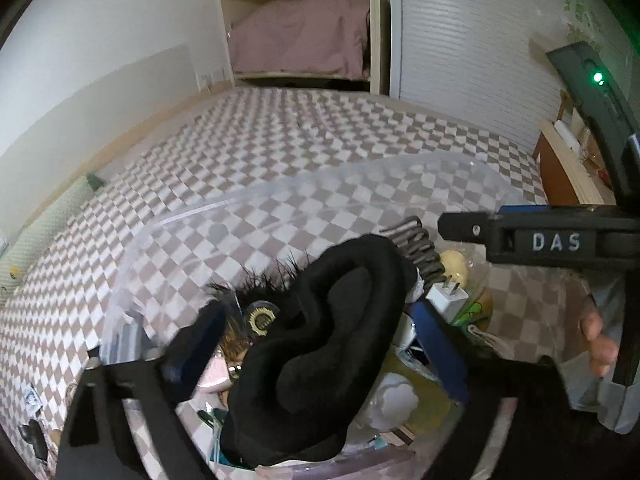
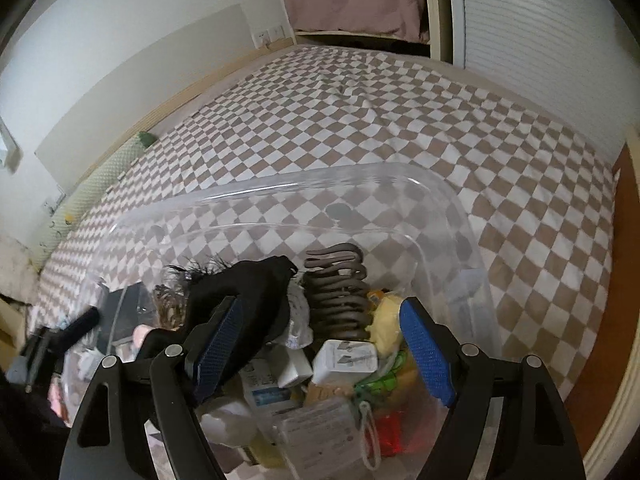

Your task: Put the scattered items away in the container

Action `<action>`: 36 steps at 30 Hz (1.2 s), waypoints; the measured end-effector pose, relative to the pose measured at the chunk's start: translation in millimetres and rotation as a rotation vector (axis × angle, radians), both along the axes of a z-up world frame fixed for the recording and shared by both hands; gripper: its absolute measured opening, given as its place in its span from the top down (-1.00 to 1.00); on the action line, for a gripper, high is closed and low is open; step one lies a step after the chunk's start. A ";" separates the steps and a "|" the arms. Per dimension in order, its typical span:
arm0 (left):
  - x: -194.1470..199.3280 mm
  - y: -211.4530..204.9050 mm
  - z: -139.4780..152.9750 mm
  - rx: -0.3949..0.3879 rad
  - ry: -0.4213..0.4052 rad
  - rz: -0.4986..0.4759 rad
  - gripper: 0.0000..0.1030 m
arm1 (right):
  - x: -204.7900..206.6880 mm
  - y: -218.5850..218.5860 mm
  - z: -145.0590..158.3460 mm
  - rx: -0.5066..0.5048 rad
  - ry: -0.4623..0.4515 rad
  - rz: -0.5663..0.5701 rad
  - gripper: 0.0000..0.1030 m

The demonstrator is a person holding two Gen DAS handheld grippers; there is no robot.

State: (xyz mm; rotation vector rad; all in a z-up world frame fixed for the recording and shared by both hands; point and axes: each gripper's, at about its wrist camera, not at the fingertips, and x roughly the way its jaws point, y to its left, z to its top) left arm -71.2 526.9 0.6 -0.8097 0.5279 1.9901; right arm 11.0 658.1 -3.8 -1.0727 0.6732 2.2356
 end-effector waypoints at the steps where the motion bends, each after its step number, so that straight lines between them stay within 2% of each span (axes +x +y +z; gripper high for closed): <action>1: 0.7 -1.3 1.2 0.010 -0.008 0.006 -0.95 | 1.0 -0.9 0.3 0.011 -0.002 0.000 -0.69; 2: 1.3 -2.5 2.5 0.018 -0.012 0.012 -0.95 | 2.2 -1.5 0.5 0.022 -0.005 -0.002 -0.86; 4: 2.2 -4.7 5.4 0.024 -0.009 0.020 -1.00 | 4.8 -2.3 1.6 0.038 -0.007 -0.010 -1.00; 12: 8.9 -19.5 15.0 0.034 0.016 0.044 -1.00 | 9.7 -2.7 0.6 0.042 -0.013 -0.030 -1.00; 20: 15.6 -44.2 23.7 0.035 0.024 0.072 -1.00 | 14.5 -15.7 14.1 0.084 0.009 0.000 -1.00; 30: 27.5 -77.3 51.0 0.096 0.048 0.113 -1.00 | 25.1 -38.2 39.7 0.159 0.057 0.028 -1.00; 36: 44.8 -100.7 66.7 0.139 0.066 0.132 -1.00 | 39.6 -49.2 55.4 0.183 0.121 0.035 -1.00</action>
